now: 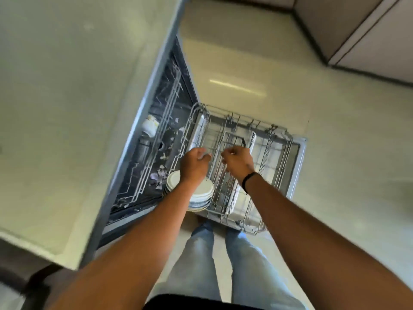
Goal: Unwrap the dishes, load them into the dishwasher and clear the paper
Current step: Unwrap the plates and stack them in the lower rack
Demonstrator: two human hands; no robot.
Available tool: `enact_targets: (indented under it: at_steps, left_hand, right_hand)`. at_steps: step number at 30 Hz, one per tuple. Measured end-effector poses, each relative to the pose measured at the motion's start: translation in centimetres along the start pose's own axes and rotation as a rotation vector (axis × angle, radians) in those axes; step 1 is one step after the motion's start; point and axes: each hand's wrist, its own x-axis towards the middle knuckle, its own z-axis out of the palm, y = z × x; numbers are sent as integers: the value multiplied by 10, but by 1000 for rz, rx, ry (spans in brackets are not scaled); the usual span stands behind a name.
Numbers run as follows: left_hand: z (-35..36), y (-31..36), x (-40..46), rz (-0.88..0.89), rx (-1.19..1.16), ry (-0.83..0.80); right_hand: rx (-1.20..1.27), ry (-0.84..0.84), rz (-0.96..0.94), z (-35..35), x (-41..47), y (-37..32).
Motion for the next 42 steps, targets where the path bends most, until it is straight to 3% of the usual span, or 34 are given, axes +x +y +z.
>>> enact_targets:
  at_steps: [6, 12, 18, 22, 30, 34, 42]
  left_hand:
    - [-56, 57, -81, 84, -226, 78]
    - [-192, 93, -143, 257, -364, 503]
    - [-305, 40, -198, 255, -577, 868]
    - [-360, -37, -260, 199, -645, 1016]
    - [-432, -203, -381, 5, -868, 1413]
    - [-447, -268, -424, -85, -958, 1544]
    - [-444, -336, -473, -258, -1044, 1702]
  right_hand:
    - [71, -48, -175, 2, -68, -88]
    - [13, -166, -527, 53, -150, -222]
    - [-51, -402, -772, 155, -264, -272]
    - [-149, -608, -875, 239, -352, -256]
    - [-390, -962, -967, 401, -494, -155]
    - [-543, -1103, -965, 448, -537, -103]
    - [-743, -1293, -974, 512, -586, -50]
